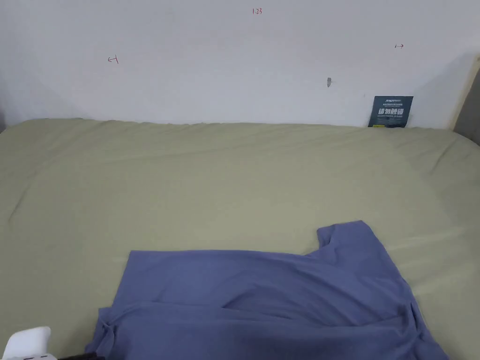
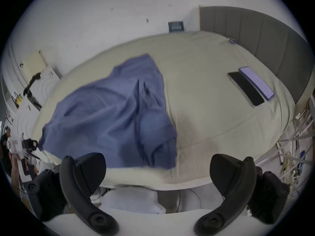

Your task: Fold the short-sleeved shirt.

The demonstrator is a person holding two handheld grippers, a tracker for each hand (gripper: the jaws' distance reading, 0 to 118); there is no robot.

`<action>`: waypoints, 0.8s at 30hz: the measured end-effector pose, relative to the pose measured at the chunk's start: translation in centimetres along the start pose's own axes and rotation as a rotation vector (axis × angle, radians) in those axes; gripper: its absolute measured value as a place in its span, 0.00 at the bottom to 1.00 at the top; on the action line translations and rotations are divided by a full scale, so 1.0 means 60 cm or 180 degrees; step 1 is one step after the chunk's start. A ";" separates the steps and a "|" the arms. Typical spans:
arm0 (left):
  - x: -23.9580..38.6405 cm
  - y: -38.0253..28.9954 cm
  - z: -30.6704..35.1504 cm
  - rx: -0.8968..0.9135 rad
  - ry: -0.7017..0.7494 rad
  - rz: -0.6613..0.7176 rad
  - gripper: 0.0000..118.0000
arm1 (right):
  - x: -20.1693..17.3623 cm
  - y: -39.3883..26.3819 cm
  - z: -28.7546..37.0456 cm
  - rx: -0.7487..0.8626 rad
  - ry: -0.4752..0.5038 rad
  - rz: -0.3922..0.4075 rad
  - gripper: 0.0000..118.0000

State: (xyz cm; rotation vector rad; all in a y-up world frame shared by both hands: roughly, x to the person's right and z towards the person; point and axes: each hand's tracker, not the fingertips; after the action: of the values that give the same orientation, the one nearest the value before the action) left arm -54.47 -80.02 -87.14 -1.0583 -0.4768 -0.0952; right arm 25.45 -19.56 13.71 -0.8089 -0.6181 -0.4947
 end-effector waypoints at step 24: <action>0.117 0.545 -0.113 0.0366 0.0140 -0.0395 0.03 | -0.128 0.229 -0.154 0.0220 0.0045 0.0384 0.02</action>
State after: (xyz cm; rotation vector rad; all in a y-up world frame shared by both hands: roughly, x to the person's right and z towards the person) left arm -36.12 -68.53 -113.50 -0.9119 -0.5022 -0.1985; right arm 31.35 -17.34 -3.41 -0.7716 -0.5670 -0.3669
